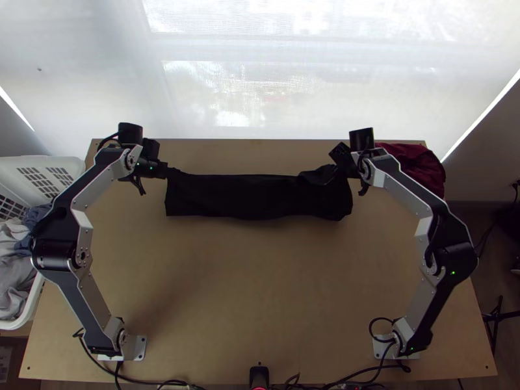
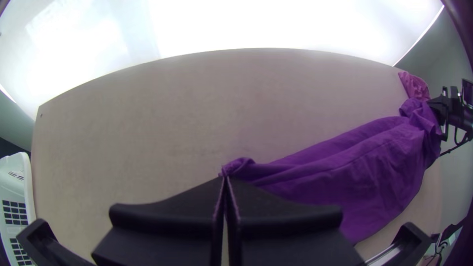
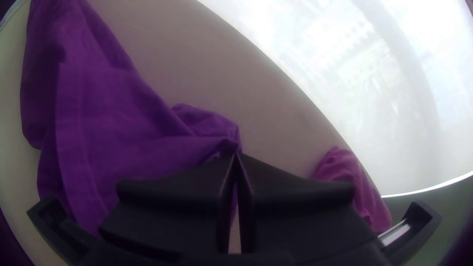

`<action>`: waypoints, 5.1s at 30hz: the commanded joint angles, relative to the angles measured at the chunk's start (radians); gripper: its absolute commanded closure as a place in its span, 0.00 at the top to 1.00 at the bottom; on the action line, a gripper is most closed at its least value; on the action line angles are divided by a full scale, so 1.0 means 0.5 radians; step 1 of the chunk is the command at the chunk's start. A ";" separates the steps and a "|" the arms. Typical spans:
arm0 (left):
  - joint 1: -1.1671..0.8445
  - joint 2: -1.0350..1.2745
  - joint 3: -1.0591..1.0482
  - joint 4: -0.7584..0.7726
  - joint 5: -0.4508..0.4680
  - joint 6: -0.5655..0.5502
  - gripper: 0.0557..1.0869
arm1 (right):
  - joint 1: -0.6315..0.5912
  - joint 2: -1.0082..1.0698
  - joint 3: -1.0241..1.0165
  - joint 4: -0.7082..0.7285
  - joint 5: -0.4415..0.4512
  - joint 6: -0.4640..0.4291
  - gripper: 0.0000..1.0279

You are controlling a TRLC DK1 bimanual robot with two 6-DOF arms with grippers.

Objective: Fold the t-shirt

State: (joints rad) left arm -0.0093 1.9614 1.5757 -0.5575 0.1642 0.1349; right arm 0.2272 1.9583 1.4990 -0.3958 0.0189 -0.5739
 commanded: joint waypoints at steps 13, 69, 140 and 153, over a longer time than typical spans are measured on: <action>0.006 0.241 0.128 0.008 -0.092 0.000 0.03 | -0.095 0.262 0.033 -0.003 0.005 0.010 0.03; -0.122 0.198 0.257 -0.664 -0.049 -0.475 0.94 | 0.303 -0.134 -0.277 -0.172 0.002 0.292 0.96; -0.497 0.489 1.405 -0.977 1.064 -0.708 0.03 | 0.273 0.139 -0.206 -0.123 0.021 0.270 0.95; -0.840 0.314 1.426 -0.462 1.086 -0.954 0.03 | 0.257 0.066 -0.237 -0.209 0.033 0.338 0.95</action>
State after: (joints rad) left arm -0.3454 2.1452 2.2799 -0.8940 0.7040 -0.2939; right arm 0.3595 2.0251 1.3853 -0.4606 0.0338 -0.4259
